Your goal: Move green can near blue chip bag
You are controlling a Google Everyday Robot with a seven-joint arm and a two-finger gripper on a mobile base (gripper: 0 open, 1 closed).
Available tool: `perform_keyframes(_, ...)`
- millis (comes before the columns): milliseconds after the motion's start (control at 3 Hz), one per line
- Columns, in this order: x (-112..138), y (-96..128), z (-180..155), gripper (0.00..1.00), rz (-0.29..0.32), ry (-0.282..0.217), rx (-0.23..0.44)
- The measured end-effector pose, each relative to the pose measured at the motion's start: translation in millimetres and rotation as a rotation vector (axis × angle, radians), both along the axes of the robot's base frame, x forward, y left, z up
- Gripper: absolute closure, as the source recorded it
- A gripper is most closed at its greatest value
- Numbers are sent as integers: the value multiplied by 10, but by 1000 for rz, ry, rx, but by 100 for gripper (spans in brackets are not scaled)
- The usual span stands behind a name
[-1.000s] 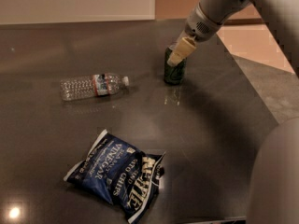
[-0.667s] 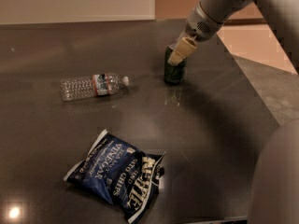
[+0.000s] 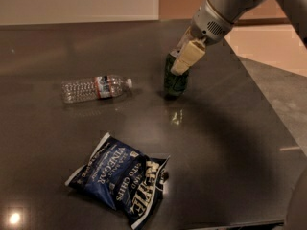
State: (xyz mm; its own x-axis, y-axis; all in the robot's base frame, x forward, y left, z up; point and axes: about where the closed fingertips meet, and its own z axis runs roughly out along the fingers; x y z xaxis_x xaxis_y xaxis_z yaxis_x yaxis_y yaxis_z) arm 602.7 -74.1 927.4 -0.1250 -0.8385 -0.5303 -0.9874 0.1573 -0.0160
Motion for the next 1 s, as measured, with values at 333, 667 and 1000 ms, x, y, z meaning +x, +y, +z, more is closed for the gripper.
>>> perform_keyframes(333, -414, 152, 33, 100, 93, 32, 10)
perform_keyframes(667, -775, 284, -26, 100, 177, 42, -13)
perform_keyframes(1000, -1087, 396, -138, 100, 250, 40, -52)
